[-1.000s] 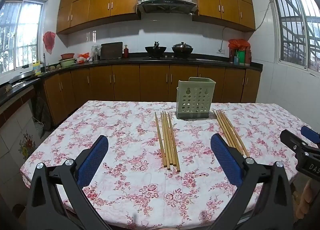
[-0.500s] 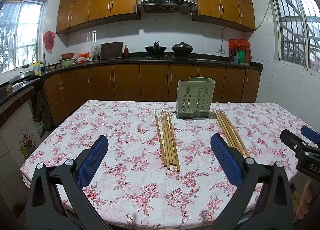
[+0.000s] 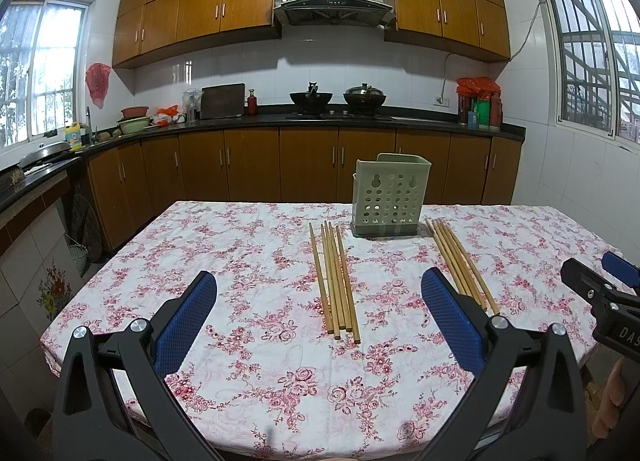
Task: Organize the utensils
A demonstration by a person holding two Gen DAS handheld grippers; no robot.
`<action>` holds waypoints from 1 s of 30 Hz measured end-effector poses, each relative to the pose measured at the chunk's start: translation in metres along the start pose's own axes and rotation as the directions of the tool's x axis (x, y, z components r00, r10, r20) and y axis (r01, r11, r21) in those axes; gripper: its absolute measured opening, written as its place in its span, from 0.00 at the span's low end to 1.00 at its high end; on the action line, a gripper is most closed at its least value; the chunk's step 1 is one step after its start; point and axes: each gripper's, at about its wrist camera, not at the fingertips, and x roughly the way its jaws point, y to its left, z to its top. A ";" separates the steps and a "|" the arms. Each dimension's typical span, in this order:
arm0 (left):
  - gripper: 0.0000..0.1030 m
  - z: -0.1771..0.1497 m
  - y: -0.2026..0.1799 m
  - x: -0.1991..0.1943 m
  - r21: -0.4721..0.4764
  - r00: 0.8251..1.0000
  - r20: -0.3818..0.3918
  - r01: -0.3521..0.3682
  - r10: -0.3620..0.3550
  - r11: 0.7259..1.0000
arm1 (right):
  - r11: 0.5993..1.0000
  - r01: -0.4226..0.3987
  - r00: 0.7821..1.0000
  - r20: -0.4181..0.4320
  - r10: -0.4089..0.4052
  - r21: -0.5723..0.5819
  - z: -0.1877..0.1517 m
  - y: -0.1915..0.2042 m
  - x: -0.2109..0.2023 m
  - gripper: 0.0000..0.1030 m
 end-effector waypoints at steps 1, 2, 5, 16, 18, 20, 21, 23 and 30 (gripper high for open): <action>0.98 0.000 0.000 0.000 0.000 1.000 0.000 0.000 0.000 1.000 | 1.000 0.000 1.000 0.000 0.000 0.000 0.000 0.000 0.000 0.96; 0.98 0.000 0.000 0.000 0.000 1.000 0.000 0.000 0.000 1.000 | 1.000 0.000 1.000 0.000 0.000 0.000 0.000 0.000 0.000 0.96; 0.98 -0.001 0.000 0.000 0.001 1.000 0.000 0.000 0.000 1.000 | 1.000 0.000 1.000 0.000 0.000 0.001 0.000 0.000 0.000 0.96; 0.98 -0.002 0.000 0.000 0.001 1.000 -0.001 0.000 0.000 1.000 | 1.000 -0.001 1.000 -0.001 0.001 0.002 0.000 -0.001 0.001 0.96; 0.98 -0.002 0.000 0.000 0.001 1.000 -0.001 0.000 0.000 1.000 | 1.000 -0.001 1.000 -0.001 0.001 0.002 0.000 -0.001 0.001 0.96; 0.98 -0.002 0.000 0.000 0.001 1.000 -0.001 0.000 0.000 1.000 | 1.000 -0.001 1.000 -0.001 0.001 0.002 0.000 -0.001 0.001 0.96; 0.98 -0.002 0.000 0.000 0.001 1.000 -0.001 0.000 0.000 1.000 | 1.000 -0.001 1.000 -0.002 0.001 0.002 -0.001 -0.001 0.001 0.96; 0.98 -0.002 0.000 0.000 0.001 1.000 -0.001 -0.001 0.001 1.000 | 1.000 -0.002 1.000 -0.002 0.002 0.003 -0.001 -0.001 0.001 0.96; 0.98 -0.003 0.000 0.000 0.001 1.000 -0.002 -0.001 0.001 1.000 | 1.000 -0.002 1.000 -0.002 0.002 0.003 -0.001 -0.001 0.001 0.96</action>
